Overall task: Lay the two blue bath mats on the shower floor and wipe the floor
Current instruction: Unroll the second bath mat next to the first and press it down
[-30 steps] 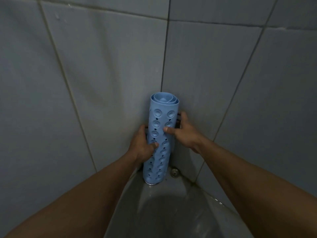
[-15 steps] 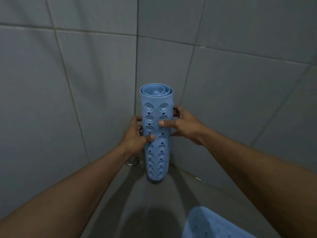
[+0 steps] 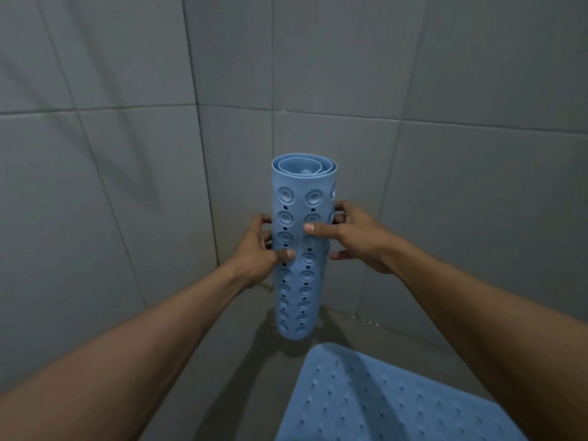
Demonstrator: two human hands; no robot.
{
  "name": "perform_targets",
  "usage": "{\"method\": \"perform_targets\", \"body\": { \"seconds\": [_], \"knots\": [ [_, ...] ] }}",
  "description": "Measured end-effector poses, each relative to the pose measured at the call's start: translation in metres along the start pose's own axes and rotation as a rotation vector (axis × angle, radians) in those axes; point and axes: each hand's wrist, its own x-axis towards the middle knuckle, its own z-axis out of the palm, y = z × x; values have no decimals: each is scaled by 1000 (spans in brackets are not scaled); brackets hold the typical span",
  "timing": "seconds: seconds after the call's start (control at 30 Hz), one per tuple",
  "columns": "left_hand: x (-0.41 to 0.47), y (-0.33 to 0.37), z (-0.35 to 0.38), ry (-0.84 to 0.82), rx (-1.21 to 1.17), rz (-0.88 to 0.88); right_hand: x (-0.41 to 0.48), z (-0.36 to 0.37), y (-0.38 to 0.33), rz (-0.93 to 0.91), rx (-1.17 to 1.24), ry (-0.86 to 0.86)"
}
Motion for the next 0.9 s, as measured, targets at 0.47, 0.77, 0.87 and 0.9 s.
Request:
{"method": "perform_targets", "body": {
  "seconds": [0.47, 0.77, 0.87, 0.9],
  "knots": [
    [-159, 48, 114, 54, 83, -146, -170, -72, 33, 17, 246, -180],
    [-245, 18, 143, 139, 151, -185, -239, -70, 103, 89, 640, -309],
    [-265, 25, 154, 150, 181, -195, -260, -72, 112, 100, 674, -264],
    [-270, 27, 159, 142, 197, -201, -266, -75, 118, 104, 694, -254]
  ]
}}
